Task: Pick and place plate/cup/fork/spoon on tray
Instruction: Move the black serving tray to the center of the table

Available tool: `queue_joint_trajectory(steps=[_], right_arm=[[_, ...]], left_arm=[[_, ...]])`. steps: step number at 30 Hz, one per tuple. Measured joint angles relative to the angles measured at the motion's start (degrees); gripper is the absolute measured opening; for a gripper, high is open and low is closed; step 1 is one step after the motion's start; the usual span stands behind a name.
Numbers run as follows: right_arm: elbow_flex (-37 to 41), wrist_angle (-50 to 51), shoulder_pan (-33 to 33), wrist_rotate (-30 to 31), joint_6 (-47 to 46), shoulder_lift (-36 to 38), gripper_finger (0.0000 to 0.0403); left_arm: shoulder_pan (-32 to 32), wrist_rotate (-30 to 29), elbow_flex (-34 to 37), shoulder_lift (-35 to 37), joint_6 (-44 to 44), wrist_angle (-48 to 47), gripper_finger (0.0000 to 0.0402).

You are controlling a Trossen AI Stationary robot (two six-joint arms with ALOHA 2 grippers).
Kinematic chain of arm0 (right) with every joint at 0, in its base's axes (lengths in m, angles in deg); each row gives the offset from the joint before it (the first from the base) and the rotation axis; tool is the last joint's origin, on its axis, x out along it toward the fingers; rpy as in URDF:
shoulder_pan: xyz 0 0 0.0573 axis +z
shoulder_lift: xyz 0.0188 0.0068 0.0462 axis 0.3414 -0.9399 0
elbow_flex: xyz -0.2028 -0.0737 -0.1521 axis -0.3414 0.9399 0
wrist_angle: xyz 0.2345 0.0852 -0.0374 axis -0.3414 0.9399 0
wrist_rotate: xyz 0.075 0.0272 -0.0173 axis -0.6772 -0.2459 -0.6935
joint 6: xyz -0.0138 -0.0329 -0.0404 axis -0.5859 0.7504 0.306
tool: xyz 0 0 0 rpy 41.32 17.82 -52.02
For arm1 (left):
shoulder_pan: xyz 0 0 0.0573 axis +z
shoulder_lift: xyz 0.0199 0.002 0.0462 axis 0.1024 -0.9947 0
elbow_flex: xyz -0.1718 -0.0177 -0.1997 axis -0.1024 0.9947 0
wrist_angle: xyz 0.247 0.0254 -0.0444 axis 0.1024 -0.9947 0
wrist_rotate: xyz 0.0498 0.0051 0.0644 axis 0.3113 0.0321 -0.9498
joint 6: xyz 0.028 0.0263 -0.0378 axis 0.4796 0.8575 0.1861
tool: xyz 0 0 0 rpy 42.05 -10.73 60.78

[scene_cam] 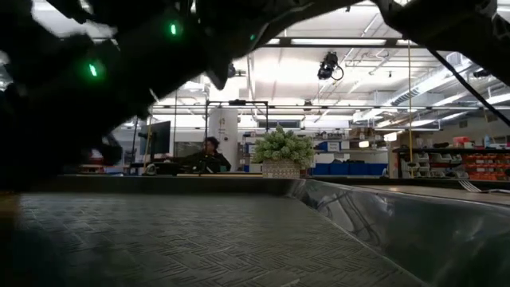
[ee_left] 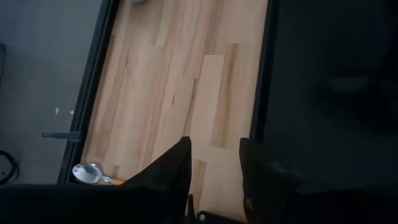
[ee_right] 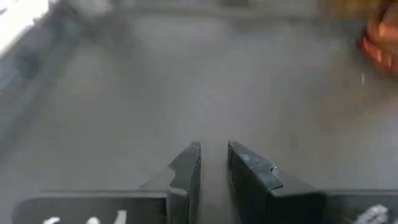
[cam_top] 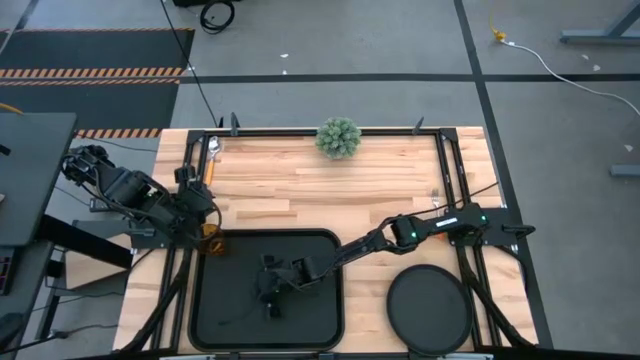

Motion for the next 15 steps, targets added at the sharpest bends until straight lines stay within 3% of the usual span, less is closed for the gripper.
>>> queue_joint_trajectory(steps=[8, 15], right_arm=[[-0.3, 11.1, -0.6, -0.8, -3.1, 1.5, 0.0087], [-0.2, 25.2, -0.5, 3.4, -6.3, 4.8, 0.0087]], left_arm=[[0.0, 0.6, 0.0, 0.0, 0.1, 0.0, 0.0142], [0.0, 0.6, 0.0, 0.0, 0.3, 0.0, 0.0142]])
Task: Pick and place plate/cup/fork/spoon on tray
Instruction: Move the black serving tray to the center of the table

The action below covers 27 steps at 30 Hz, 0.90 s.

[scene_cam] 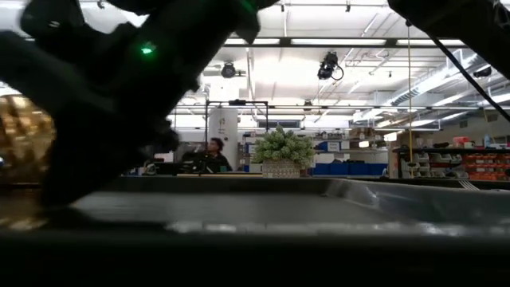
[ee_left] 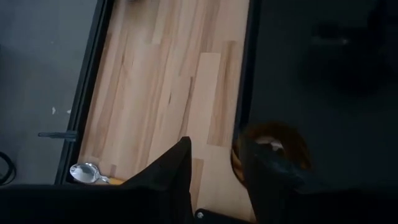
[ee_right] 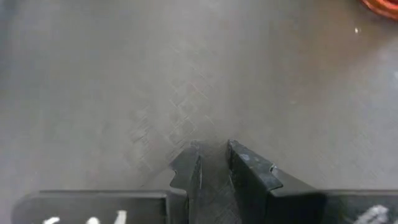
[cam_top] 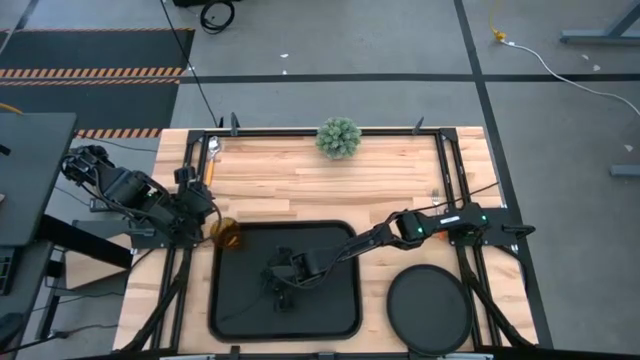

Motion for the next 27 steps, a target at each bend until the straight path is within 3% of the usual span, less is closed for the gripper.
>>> queue_joint_trajectory(steps=[6, 11, 19, 23, 27], right_arm=[[0.0, 13.1, -0.2, 0.7, 1.2, 2.1, 0.0087], [0.0, 18.0, -1.6, 1.8, 5.9, 2.3, 0.0087], [0.6, 23.2, -1.8, 5.4, 7.3, 5.0, 0.0087], [0.5, 21.6, 2.1, 3.5, 0.2, 9.6, 0.0087], [0.4, 15.7, 6.4, 0.6, -2.5, 10.2, 0.0087]], left_arm=[[0.0, 0.0, 0.0, 0.0, 0.0, 0.0, 0.0142], [0.0, 0.5, 0.0, 0.0, 0.0, 0.1, 0.0142], [-1.9, 10.7, 0.0, 0.0, 0.0, 5.9, 0.0142], [-4.7, 16.4, 0.0, -0.1, 0.0, 12.2, 0.0142], [-8.3, 18.1, 0.0, 0.0, 1.4, 17.1, 0.0142]])
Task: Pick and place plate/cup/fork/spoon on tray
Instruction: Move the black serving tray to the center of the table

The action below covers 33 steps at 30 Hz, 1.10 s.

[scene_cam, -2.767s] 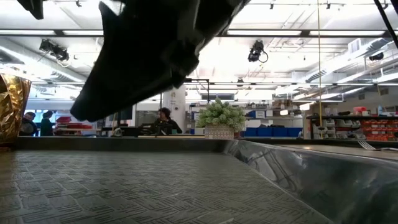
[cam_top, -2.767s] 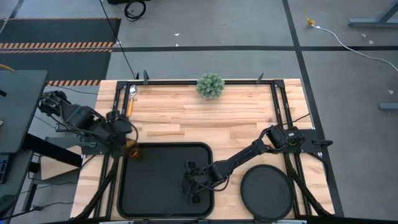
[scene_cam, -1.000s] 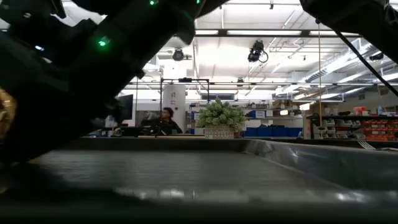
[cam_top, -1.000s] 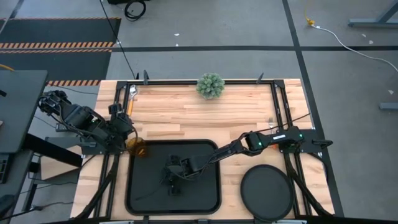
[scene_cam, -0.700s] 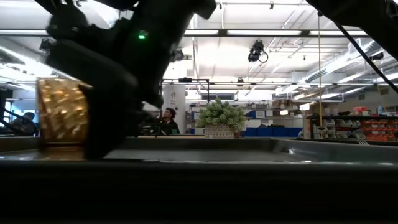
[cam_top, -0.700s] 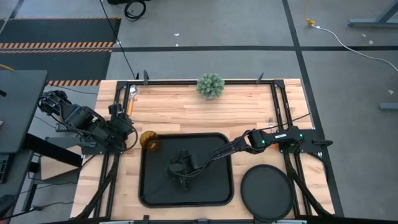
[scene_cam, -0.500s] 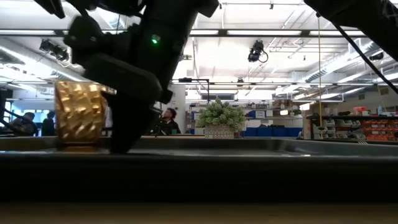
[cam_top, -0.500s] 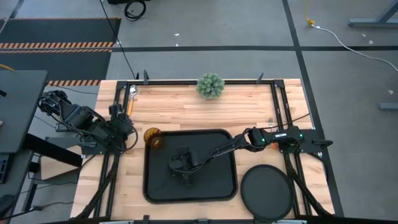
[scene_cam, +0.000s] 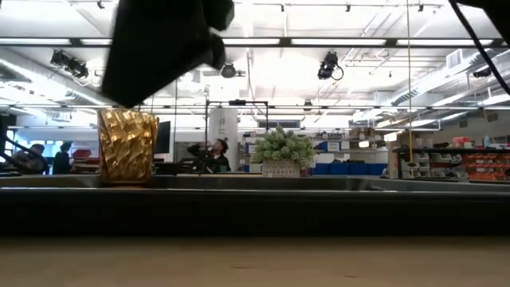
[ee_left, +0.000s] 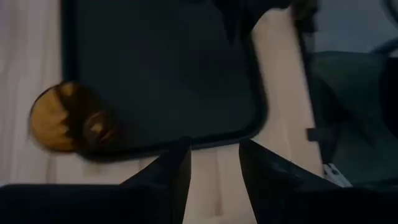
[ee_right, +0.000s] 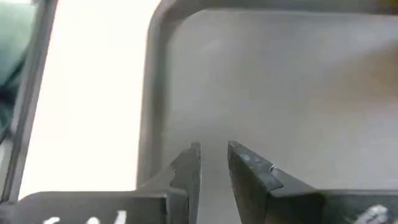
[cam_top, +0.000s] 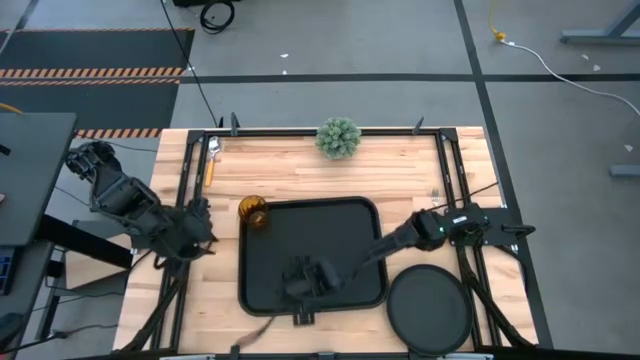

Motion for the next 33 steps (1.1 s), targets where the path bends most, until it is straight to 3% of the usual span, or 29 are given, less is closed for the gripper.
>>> queue_joint_trajectory(steps=[6, 18, 28, 33], right_arm=[[0.0, -8.4, 5.2, 1.4, 4.1, -3.8, 0.0103], [0.2, -6.2, 6.1, -0.3, -3.5, -3.7, 0.0206], [0.2, 6.2, 6.7, -0.1, -12.9, -3.8, 0.0183], [1.7, 10.8, 6.4, -0.3, -14.3, -3.8, 0.0172]], left_arm=[[-2.4, -0.7, 0.0, 0.0, -1.4, -0.1, 0.0142], [-3.0, -0.9, 0.0, 0.0, -2.9, -0.7, 0.0142], [-3.0, -0.7, 0.0, 0.0, -6.8, -0.7, 0.0142], [-3.0, 3.1, 0.0, 0.0, -9.8, -0.7, 0.0142]])
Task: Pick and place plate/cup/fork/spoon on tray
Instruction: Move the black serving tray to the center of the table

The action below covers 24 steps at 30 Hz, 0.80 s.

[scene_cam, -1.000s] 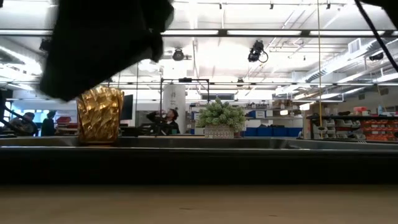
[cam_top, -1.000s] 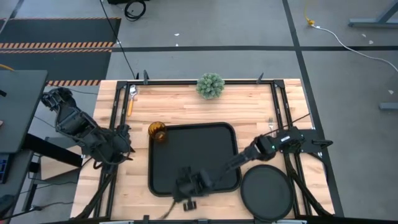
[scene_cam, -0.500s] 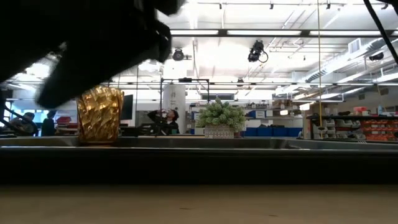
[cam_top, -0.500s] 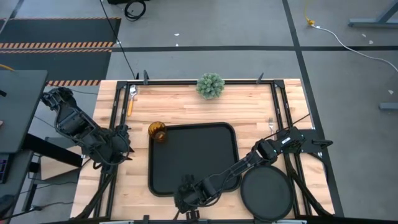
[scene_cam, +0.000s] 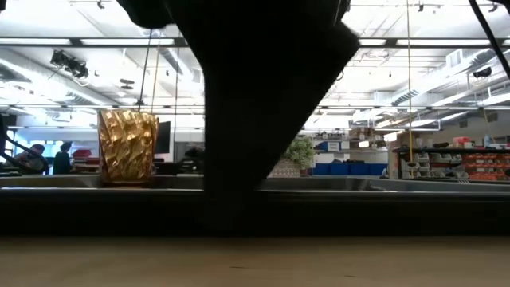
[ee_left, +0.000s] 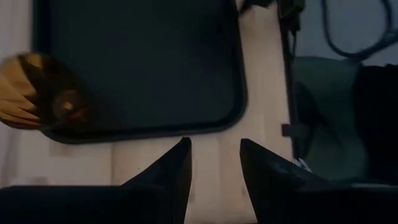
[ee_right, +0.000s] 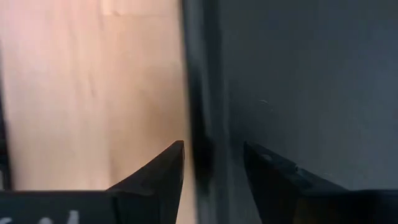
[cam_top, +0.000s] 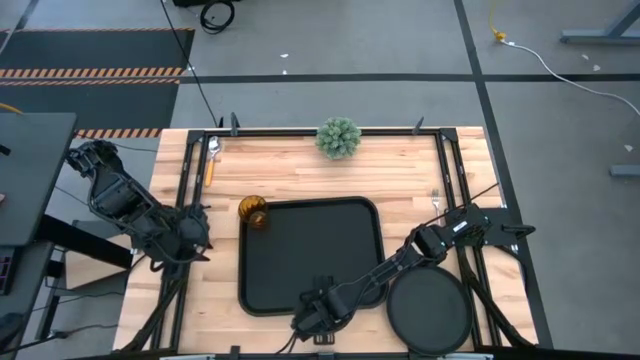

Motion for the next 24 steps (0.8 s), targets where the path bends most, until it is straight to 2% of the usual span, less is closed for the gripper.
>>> queue_joint_trajectory(steps=[3, 7, 11, 18, 24], right_arm=[[1.4, 1.2, -0.6, -0.2, 0.0, 0.1, 0.0168], [1.5, 6.1, -1.5, 1.2, -2.0, 0.1, 0.016], [1.5, 13.9, -2.7, 3.2, -6.4, 0.1, 0.0155], [1.6, 26.5, -5.1, 3.3, -15.7, 0.1, 0.0154], [1.6, 21.6, -5.0, 5.1, -10.4, 0.1, 0.0153]], left_arm=[[0.0, 2.3, 0.0, 0.0, -0.7, 0.0, 0.014], [0.0, 2.4, 0.0, 0.0, -0.7, 0.0, 0.0135], [0.0, 2.3, 0.0, 0.0, -0.6, 0.0, 0.0133], [0.0, 1.4, 0.0, 0.0, -0.6, 0.0, 0.0133], [0.0, 0.8, 0.0, 0.0, -0.5, -0.1, 0.0133]])
